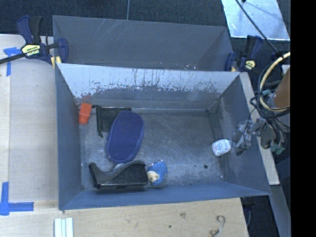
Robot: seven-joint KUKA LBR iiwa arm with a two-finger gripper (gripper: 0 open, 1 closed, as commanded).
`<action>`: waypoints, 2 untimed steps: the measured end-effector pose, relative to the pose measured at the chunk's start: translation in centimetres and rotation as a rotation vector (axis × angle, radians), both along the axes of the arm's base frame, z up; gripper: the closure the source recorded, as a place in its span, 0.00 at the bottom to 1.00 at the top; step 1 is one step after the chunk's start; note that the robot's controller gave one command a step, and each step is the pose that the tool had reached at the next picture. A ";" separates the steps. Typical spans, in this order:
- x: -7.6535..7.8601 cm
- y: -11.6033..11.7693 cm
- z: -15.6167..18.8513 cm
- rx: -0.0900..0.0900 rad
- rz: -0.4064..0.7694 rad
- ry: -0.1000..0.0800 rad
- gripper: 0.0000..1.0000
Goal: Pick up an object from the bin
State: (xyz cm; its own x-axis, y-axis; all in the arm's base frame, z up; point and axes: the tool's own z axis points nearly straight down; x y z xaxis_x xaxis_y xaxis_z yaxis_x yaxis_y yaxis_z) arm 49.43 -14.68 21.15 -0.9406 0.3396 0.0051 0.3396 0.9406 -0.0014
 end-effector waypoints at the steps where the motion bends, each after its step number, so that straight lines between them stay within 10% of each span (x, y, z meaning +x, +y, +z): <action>1: 0.0 0.3 -5.2 0.000 -0.013 -0.002 1.00; 2: -0.2 0.5 -2.3 -0.003 -0.003 -0.012 1.00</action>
Offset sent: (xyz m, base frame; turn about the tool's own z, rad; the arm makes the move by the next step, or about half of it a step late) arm 0.0003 0.0027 -0.0491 0.0141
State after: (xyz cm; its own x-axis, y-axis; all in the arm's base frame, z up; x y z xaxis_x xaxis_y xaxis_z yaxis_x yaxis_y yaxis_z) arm 49.19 -14.22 18.85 -0.9394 0.3428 -0.0069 0.3428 0.9394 0.0001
